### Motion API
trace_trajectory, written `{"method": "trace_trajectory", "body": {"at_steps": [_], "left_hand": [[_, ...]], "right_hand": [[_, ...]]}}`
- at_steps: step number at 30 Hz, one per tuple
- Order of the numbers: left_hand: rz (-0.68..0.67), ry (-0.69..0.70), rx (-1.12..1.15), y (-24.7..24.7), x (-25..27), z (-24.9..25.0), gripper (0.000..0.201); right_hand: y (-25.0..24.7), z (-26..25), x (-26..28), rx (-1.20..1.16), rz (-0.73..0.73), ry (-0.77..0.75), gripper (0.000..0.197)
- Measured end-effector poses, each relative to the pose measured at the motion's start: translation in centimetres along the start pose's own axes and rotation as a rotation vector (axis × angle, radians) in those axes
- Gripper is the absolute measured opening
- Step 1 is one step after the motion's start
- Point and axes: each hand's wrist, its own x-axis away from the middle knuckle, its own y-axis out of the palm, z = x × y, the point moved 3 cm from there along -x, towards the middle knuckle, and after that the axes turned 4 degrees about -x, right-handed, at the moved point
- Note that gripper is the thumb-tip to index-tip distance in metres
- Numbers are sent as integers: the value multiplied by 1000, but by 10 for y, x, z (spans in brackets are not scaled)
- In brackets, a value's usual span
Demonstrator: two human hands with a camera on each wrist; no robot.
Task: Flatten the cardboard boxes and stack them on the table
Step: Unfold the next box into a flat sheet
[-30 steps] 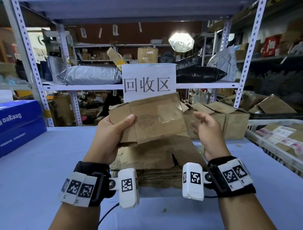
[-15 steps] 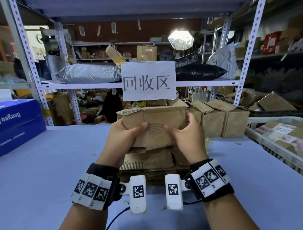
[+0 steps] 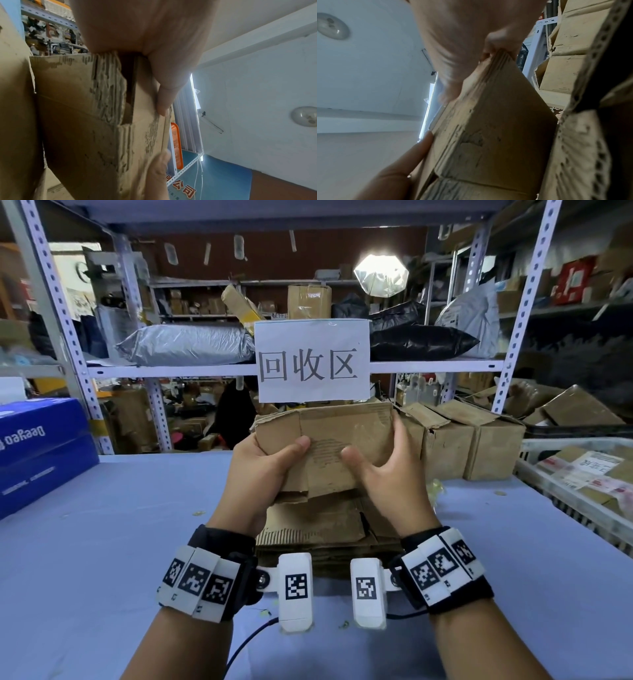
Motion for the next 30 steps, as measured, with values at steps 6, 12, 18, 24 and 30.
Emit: {"method": "trace_trajectory", "body": {"at_steps": [6,12,18,24,30], "left_hand": [[-31,-9,32,4,1,0,20],[-34,20,2,7,-1,0,18],[1,31,20,2,-2,3,19],[-31,-10,48,4,1,-1,19],[-35,-30,52,4,1,-5,20]], "right_hand": [[-6,-6,-2,-37,113,-8,86],[-9,-7,-7,48,160,-16,68],[-13,-11,-10,104,78,-53,70],[-11,-10,-9,128,40,-31,93],[-17,-11,-9,185,152,-53,58]]}}
